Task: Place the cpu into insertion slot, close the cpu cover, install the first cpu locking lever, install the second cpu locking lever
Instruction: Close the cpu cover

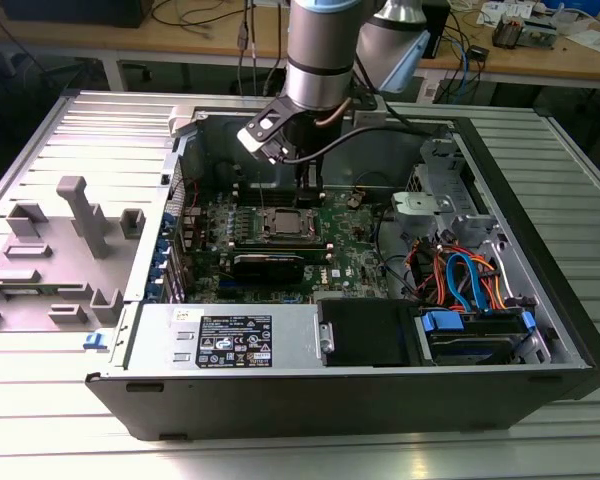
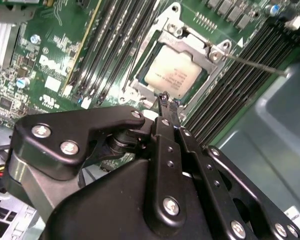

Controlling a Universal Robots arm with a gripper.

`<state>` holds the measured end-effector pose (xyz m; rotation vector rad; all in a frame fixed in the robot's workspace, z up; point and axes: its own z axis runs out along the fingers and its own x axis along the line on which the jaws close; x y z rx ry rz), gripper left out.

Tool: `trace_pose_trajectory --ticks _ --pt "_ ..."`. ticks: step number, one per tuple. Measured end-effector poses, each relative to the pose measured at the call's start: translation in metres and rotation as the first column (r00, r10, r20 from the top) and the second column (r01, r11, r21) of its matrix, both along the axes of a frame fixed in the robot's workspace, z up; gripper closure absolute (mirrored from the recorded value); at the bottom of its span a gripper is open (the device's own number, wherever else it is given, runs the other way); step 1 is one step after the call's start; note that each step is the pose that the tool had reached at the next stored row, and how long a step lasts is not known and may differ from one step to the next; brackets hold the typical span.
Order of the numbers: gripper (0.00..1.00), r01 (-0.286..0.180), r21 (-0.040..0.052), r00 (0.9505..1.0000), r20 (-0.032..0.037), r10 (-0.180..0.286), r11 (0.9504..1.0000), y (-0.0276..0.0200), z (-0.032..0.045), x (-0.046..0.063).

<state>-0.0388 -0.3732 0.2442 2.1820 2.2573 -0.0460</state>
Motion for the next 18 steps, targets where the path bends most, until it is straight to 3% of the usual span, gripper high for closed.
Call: trace_pose_trajectory --ticks 5,9,12,18 --pt "0.89 -0.009 -0.0001 1.0000 -0.0035 0.009 1.0000 0.0000 -0.0060 -0.012" --pt "0.89 -0.019 0.0000 0.9998 -0.0043 0.019 0.9998 0.0000 -0.0163 -0.028" --pt "0.89 -0.023 0.0001 0.9997 -0.0042 0.023 0.9997 0.0005 -0.0188 -0.038" --pt "0.89 -0.026 0.0011 0.9997 -0.0041 0.026 0.9997 0.0013 -0.0243 -0.044"
